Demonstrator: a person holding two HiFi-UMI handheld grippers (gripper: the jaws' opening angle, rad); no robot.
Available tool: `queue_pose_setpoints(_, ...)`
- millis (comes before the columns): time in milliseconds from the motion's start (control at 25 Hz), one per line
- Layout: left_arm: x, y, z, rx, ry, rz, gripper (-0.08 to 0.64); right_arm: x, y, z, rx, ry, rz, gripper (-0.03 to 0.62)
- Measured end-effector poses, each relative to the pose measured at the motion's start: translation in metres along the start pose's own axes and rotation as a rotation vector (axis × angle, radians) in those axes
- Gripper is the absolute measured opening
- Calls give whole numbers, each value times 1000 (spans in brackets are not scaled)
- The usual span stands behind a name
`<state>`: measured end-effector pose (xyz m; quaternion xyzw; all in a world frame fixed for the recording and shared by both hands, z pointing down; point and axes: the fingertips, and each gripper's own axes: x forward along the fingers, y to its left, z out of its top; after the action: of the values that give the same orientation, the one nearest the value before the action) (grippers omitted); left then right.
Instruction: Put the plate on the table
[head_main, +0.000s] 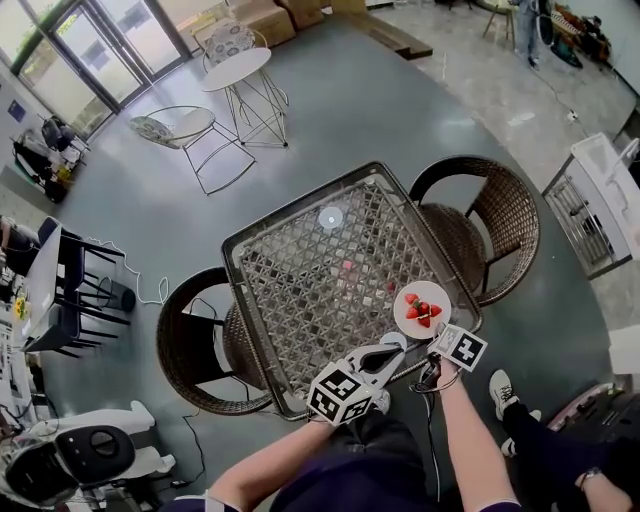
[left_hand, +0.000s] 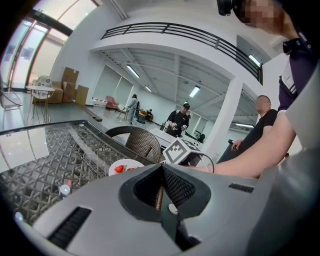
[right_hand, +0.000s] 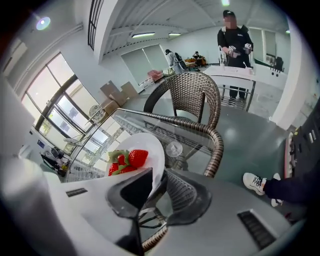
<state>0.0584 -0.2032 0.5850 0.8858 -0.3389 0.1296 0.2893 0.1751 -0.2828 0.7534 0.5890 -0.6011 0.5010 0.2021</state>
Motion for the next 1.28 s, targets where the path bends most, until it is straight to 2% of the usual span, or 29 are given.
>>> queue_pose_setpoints(120,2,0,3,4,-5,-5,6,-9,4,5,-61,-25,21,84)
queue_pose_setpoints(280,6,-5,9,17,-14,-20,6,-31,24,17,-135,-87,135,80)
queue_pose_setpoints(400,6,-7,13,25,-19,-26,6,-46,39,21,-197,-130,190,6)
queue_pose_setpoints(600,3,-9,21,33,-35,-34,6,-80,76,30,-279,-208,303,6)
queue_pose_setpoints(800,-3,-11,32,38,-53,-38,6,-117,101,43,-385,-285,359,5)
queue_pose_setpoints(1080,-18,-16,50,32,-102,-45,6,-166,125,54,-466,-389,450,5)
queue_pose_setpoints(1280,-25,-23,62,55,-123,-51,6,-198,138,58,-534,-456,492,5)
